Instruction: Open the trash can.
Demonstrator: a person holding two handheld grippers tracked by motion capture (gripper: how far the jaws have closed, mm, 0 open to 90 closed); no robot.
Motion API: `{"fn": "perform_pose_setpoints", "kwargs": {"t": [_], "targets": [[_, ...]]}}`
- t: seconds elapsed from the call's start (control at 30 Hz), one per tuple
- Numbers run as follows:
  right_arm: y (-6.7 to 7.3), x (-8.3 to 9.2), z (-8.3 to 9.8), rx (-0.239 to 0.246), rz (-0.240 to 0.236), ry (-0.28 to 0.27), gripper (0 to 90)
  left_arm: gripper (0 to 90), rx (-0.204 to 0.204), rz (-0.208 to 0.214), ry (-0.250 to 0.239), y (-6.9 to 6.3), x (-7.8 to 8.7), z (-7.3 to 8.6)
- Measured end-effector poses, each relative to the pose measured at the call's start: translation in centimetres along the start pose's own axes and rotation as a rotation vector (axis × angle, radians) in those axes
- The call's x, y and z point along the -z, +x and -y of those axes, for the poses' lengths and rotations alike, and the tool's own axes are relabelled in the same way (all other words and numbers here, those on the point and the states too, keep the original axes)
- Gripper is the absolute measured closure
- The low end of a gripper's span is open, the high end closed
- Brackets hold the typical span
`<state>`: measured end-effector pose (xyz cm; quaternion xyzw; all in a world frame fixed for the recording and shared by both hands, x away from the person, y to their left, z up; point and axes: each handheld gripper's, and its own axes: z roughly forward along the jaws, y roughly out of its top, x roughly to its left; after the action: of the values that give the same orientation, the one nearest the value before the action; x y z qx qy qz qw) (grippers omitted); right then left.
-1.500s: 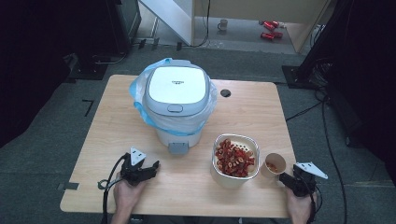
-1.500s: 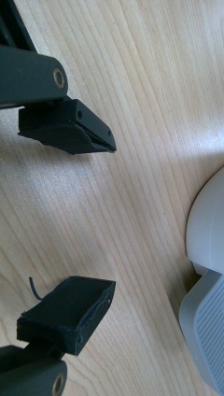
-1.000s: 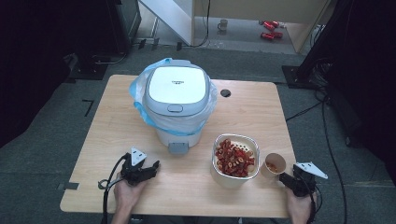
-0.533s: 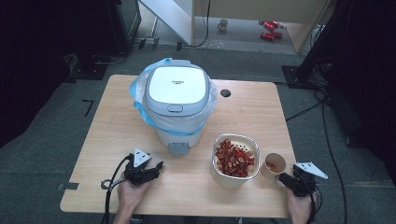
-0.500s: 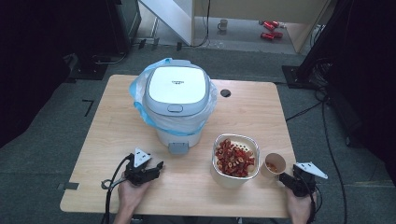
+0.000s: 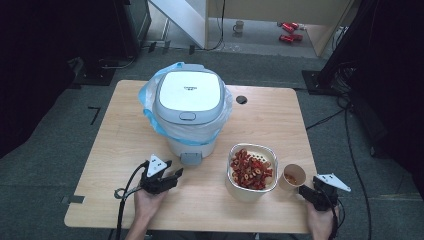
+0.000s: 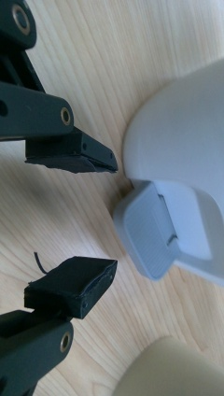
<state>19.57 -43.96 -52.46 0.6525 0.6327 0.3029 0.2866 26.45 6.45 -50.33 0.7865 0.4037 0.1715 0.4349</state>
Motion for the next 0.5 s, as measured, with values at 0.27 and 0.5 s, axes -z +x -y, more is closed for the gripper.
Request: {"fn": "perform_pose_setpoints", "kwargs": {"t": [0.27, 0.5], "targets": [[0.0, 0.0, 0.0, 0.000, -0.002, 0.000, 39.3, 48.5, 0.015, 0.032, -0.017, -0.3, -0.5, -1.3], [0.0, 0.0, 0.0, 0.001, -0.001, 0.000, 39.3, 54.1, 0.007, 0.039, -0.027, -0.7, -1.1, -2.4]]}}
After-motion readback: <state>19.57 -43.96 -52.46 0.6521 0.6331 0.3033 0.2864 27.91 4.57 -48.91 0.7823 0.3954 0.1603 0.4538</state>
